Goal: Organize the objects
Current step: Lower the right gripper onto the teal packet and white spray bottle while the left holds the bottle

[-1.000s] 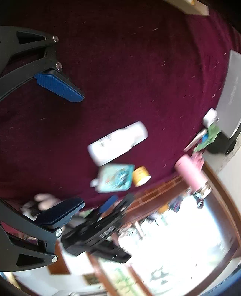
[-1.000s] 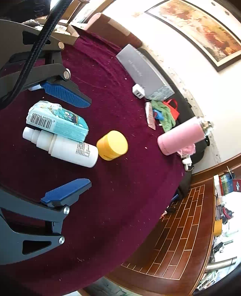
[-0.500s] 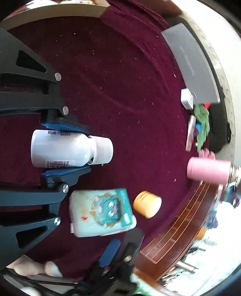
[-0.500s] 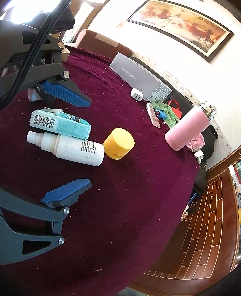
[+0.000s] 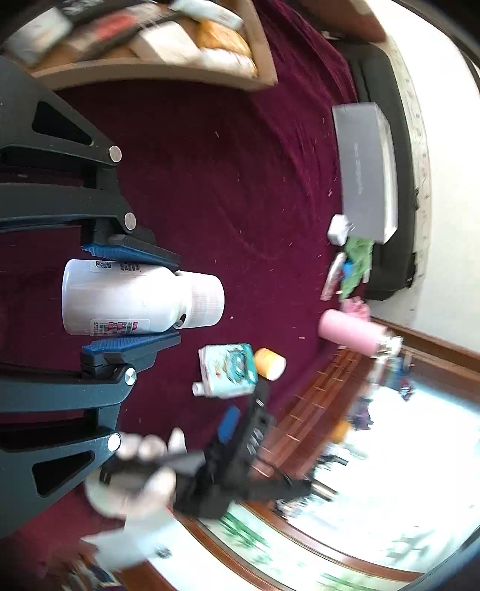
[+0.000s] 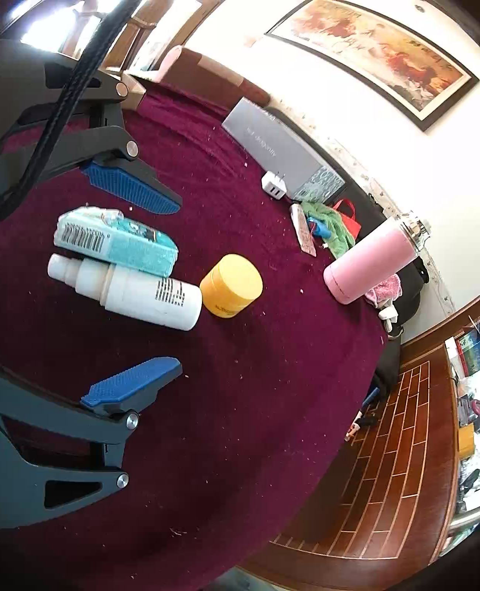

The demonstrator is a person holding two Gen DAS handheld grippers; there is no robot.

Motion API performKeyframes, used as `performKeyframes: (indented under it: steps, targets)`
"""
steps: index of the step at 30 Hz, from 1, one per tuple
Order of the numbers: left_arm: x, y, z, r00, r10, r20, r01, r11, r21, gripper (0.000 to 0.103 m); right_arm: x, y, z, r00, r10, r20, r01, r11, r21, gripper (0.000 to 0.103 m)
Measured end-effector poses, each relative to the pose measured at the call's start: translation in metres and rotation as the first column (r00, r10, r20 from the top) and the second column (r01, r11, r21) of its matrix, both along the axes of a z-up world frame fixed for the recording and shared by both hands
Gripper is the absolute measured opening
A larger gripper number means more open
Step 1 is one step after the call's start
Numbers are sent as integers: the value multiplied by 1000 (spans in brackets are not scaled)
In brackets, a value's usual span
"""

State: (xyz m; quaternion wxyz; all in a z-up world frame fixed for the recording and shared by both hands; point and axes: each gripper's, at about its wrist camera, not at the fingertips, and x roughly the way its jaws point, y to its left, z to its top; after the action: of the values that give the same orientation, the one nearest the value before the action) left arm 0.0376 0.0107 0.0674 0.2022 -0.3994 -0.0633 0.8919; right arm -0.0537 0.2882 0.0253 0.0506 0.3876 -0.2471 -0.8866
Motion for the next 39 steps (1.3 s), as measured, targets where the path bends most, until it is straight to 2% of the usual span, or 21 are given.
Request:
performKeyframes:
  steps: [3, 7, 10, 12, 15, 19, 22, 29, 39]
  targets:
    - [18, -18, 4, 999, 32, -20, -31, 999, 44, 29, -3, 0, -5, 1000, -11, 17, 10, 1000, 14, 80]
    - [33, -30, 2, 997, 62, -41, -61, 998, 20, 29, 1, 4, 1, 998, -55, 7, 55, 998, 37, 80]
    - [41, -41, 3, 997, 55, -50, -52, 997, 57, 29, 11, 0, 11, 1000, 1, -5, -1, 1000, -25, 80]
    - [46, -49, 2, 997, 57, -43, -53, 995, 88, 29, 11, -6, 12, 998, 51, 24, -50, 998, -46, 80]
    - [54, -60, 4, 997, 58, -50, -51, 990, 133, 29, 5, -17, 11, 993, 94, 76, -93, 995, -27, 80]
    - [64, -70, 11, 994, 61, -87, -47, 986, 162, 29, -1, -28, 5, 987, 100, 127, -102, 995, 14, 80]
    - [68, -75, 11, 993, 67, -101, -50, 986, 159, 29, -2, -38, 6, 988, 93, 125, -99, 994, 43, 80]
    - [69, -78, -8, 998, 51, -37, -44, 986, 158, 29, 7, -58, 19, 989, 98, 110, -110, 989, 100, 79]
    - [67, -68, -23, 1000, 22, 12, -23, 993, 115, 30, 0, -61, 14, 983, 119, 137, -134, 986, 105, 79]
